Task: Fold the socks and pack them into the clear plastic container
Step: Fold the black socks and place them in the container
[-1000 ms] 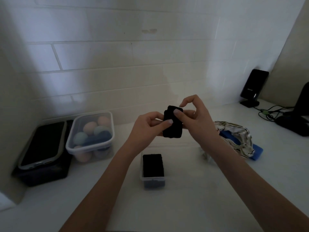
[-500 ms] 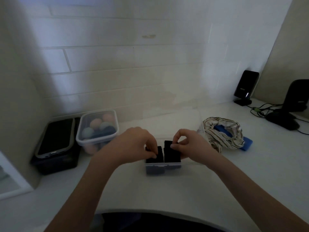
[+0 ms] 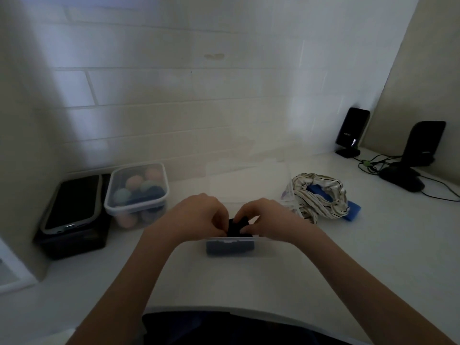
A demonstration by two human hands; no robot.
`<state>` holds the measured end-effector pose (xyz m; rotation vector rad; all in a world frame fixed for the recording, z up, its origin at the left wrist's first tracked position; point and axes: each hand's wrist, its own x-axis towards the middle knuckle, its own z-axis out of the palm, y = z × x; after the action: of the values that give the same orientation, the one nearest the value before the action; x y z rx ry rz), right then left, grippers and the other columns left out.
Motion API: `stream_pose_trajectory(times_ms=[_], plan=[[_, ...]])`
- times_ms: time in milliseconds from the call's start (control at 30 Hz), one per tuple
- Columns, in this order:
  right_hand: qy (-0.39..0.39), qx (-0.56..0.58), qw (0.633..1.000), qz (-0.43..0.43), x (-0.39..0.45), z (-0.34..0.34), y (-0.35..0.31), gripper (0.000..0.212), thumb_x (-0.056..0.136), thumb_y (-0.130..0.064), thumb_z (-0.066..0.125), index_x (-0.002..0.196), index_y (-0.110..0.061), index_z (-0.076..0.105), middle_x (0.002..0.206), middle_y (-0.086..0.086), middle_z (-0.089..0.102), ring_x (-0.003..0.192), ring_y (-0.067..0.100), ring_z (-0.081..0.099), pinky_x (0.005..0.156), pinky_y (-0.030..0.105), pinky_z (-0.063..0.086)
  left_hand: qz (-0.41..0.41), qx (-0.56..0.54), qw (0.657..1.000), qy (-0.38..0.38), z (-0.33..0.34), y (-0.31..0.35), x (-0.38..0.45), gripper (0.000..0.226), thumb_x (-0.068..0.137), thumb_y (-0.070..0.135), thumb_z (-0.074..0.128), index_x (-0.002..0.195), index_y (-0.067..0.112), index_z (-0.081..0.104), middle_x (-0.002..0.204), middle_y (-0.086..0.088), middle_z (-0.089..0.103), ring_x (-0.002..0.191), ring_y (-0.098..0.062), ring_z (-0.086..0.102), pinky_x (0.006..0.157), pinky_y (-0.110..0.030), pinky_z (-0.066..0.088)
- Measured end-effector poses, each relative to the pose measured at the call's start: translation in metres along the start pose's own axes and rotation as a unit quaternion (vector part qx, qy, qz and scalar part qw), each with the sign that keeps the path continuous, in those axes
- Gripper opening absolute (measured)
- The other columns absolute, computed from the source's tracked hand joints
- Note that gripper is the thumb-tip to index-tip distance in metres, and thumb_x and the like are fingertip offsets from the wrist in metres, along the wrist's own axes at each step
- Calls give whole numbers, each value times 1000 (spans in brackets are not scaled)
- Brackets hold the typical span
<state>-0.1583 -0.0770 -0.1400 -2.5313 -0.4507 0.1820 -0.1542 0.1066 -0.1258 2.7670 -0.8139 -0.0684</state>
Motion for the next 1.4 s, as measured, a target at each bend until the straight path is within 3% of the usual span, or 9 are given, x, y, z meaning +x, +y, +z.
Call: stream_pose_trajectory(times_ms=[167,300,467,567,733,1000,1100,1233,1400], plan=[[36,-189,981,-38,-2,2,-15,26,82,-26,67,107,-29,70,109,3,50,101,18,52,75,31,45,30,7,999,34,7,-1,0,18,72,29,68,89,29,71,87,8,74,78,-11,65,79,-29,49],[-18,-189,981,-45,6,4,-14,28,84,-25,64,111,-25,70,108,9,64,99,27,60,84,37,51,62,61,995,42,8,1,3,23,73,31,63,93,36,74,86,8,76,73,-16,64,81,-25,38],[-76,-136,986,-55,5,-3,-6,34,82,-32,66,115,-23,69,107,8,72,97,25,65,88,40,52,35,113,993,10,7,9,3,26,82,27,60,104,37,70,98,4,74,85,-18,64,57,-19,30],[-117,-126,983,-59,1,-10,-4,38,84,-26,64,122,-27,63,119,0,69,109,18,63,97,36,48,47,148,988,-7,8,11,4,26,85,29,57,106,36,68,100,4,73,87,-19,64,64,-21,32],[-112,-201,971,-63,5,-4,-10,33,84,-35,59,109,-16,70,99,15,71,92,31,65,84,41,52,78,144,986,-1,12,4,0,27,89,42,49,100,27,69,103,4,69,88,-18,63,71,-30,42],[-144,-228,962,-37,13,5,-19,33,88,-35,58,107,-8,67,105,19,67,96,33,61,72,31,41,70,175,982,-3,16,2,1,50,92,54,31,96,20,67,105,5,66,85,-19,61,65,-30,36],[-135,-212,967,-44,10,2,-18,33,87,-34,59,108,-11,68,106,17,68,96,33,62,78,34,48,52,161,986,6,17,3,0,52,94,52,30,91,15,67,98,1,67,80,-21,60,66,-32,38],[-77,-121,987,-68,1,-6,-7,31,81,-28,66,109,-16,69,107,7,72,95,21,65,85,35,51,15,84,995,58,16,9,-5,49,94,48,35,76,12,63,73,-7,62,66,-24,53,57,-34,32],[-40,-23,996,-79,-8,-9,-2,43,79,-22,71,122,-22,64,110,-9,68,60,-25,51,57,-4,37,-17,-151,969,194,16,11,-16,47,89,49,43,77,19,76,71,-7,74,65,-22,65,68,-34,50]])
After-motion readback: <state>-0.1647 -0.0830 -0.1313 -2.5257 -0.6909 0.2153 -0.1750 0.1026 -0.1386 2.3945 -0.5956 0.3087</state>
